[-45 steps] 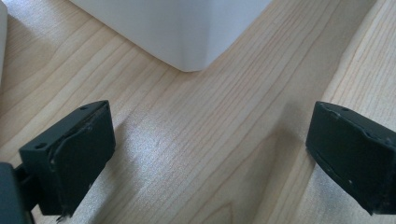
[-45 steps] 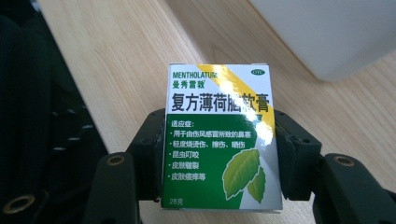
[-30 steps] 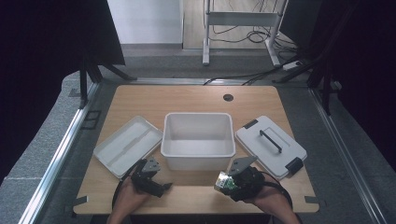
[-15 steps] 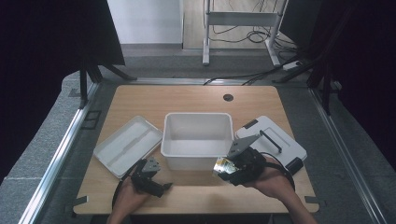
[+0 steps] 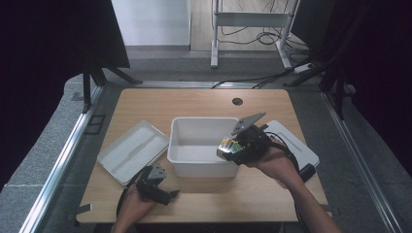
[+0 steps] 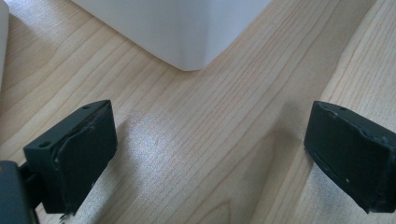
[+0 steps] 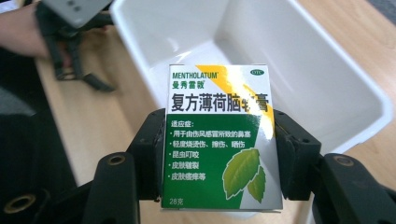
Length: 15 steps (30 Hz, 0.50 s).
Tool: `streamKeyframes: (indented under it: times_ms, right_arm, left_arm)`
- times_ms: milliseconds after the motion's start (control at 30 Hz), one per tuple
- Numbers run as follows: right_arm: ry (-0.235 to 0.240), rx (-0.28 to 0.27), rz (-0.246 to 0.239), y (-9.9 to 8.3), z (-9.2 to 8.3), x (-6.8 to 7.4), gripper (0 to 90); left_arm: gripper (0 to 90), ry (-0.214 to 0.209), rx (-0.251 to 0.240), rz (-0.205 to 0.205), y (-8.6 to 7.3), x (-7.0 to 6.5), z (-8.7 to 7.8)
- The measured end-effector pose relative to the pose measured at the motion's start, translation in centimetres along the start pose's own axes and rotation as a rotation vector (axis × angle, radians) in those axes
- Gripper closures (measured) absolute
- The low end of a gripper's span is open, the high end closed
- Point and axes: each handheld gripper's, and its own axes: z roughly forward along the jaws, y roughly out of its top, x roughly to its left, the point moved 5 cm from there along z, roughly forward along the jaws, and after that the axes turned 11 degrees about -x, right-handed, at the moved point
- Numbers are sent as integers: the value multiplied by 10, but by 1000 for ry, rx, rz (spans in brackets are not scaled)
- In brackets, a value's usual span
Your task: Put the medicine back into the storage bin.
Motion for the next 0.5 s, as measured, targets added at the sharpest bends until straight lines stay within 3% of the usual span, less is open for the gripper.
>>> streamKeyframes:
  times_ms: [200,500]
  right_arm:
    - [-53,20,3,4,20,-16,448]
    - [-93,63,23,-10,53,-32,448]
  left_arm:
    - [27,-1,2,2,0,0,0]
    - [26,-1,5,6,0,0,0]
